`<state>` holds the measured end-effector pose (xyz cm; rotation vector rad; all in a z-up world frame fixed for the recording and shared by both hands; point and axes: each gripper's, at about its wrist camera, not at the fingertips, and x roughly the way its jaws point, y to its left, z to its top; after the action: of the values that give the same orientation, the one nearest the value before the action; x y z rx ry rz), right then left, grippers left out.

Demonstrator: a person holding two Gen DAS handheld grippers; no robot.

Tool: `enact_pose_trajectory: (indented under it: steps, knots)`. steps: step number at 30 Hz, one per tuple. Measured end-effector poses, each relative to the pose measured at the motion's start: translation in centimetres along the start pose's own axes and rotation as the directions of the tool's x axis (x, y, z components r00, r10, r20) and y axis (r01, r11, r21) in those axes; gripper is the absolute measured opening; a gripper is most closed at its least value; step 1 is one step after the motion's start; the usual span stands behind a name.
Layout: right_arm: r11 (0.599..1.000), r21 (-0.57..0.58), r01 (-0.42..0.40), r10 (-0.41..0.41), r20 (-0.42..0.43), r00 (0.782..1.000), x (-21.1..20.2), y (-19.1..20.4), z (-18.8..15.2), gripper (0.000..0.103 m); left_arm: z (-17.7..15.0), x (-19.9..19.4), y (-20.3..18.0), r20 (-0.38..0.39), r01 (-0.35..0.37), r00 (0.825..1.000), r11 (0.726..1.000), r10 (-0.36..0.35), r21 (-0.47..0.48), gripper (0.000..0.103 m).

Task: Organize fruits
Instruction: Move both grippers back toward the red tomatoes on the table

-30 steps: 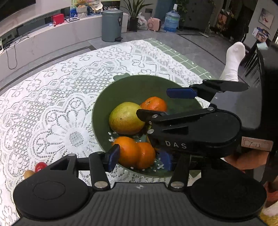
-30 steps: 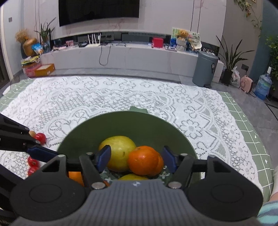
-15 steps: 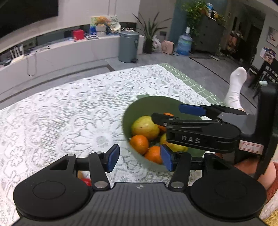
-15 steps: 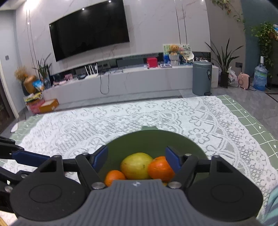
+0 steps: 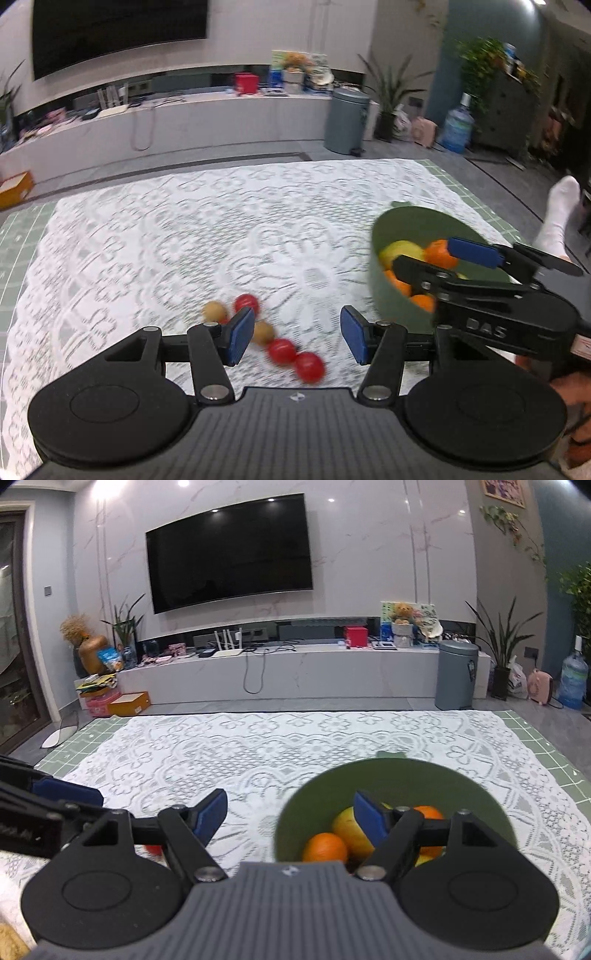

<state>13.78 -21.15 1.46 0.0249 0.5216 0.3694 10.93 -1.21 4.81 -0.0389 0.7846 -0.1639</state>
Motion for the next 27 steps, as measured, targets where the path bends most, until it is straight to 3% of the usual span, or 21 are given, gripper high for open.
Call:
enact_pose_trajectory:
  steps: [12, 23, 27]
  knots:
    - [0.994, -0.100, -0.037, 0.031, -0.055, 0.998, -0.2, 5.0, -2.4, 0.073, -3.2, -0.7, 3.1, 0.017, -0.014, 1.000, 1.000, 0.015, -0.013, 0.063]
    - [0.980, -0.188, -0.059, 0.033, -0.139, 0.990, 0.1, 7.7, -4.7, 0.072, -5.2, 0.7, 5.0, 0.007, 0.030, 1.000, 0.999, -0.029, -0.043, 0.061]
    - [0.978, -0.198, -0.059, 0.024, -0.176, 0.984, 0.8, 8.1, -5.4, 0.066, -6.1, 1.6, 5.5, -0.012, 0.053, 0.998, 0.997, -0.054, -0.054, 0.061]
